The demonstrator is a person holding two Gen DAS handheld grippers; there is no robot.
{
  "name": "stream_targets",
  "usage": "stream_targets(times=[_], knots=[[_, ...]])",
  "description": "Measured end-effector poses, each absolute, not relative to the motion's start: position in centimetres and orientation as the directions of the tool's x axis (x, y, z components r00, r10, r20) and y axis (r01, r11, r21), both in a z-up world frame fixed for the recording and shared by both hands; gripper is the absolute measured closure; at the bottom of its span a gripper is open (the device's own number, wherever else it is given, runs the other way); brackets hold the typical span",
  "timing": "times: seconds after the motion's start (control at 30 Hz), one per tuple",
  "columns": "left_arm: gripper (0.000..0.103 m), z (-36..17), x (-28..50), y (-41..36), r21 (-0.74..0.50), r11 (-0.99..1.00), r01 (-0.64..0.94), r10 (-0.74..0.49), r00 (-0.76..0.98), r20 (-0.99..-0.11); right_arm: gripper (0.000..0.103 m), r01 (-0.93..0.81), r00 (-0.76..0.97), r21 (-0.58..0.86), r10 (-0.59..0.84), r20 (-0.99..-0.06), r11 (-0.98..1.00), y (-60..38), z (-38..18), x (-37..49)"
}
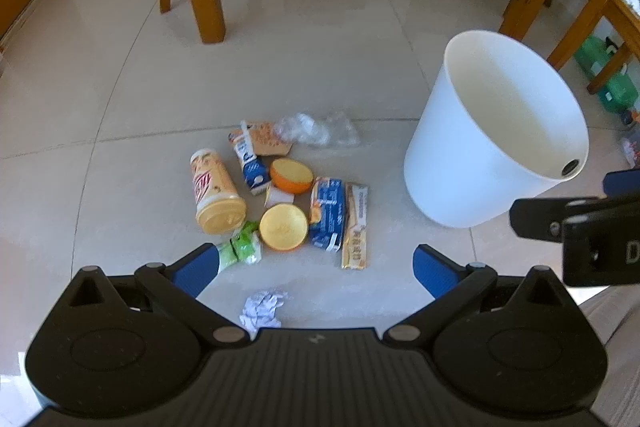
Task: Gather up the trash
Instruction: 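Move the right tool to the white bin rim while the left tool approaches the trash pile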
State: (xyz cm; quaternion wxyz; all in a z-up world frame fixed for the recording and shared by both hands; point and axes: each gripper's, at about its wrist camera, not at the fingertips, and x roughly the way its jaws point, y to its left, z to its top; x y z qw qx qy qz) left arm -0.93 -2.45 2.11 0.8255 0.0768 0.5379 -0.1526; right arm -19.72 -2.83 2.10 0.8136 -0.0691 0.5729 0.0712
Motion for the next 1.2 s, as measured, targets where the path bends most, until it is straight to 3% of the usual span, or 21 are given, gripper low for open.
stream_targets(times=[0.57,0.8,0.93,1.2], knots=[[0.001,3.1,-0.9,-2.2,-0.106,0.841,0.530,-0.326,0.341,-0.881,0.000,-0.207,0.415,-0.010,0.079,-0.907,0.978,-2.3,4.4,-20.4],[0.001,2.9,-0.2,-1.4,-0.132,0.803,0.582,-0.362,0.299,-0.883,0.000,-0.258,0.605,0.091,0.235,-0.761,0.962,-3.5,9.9,-22.2],[0.001,2.2,0.5,-0.9,-0.153,0.794,0.589,-0.380,0.284,-0.880,0.000,-0.350,0.597,0.140,0.336,-0.729,0.926,-4.8,12.3,-21.8],[0.001,0.7,1.3,0.0,-0.139,0.811,0.569,-0.397,0.361,-0.844,0.000,-0.436,0.547,-0.150,0.129,-0.827,0.887,-5.8,11.0,-18.8]])
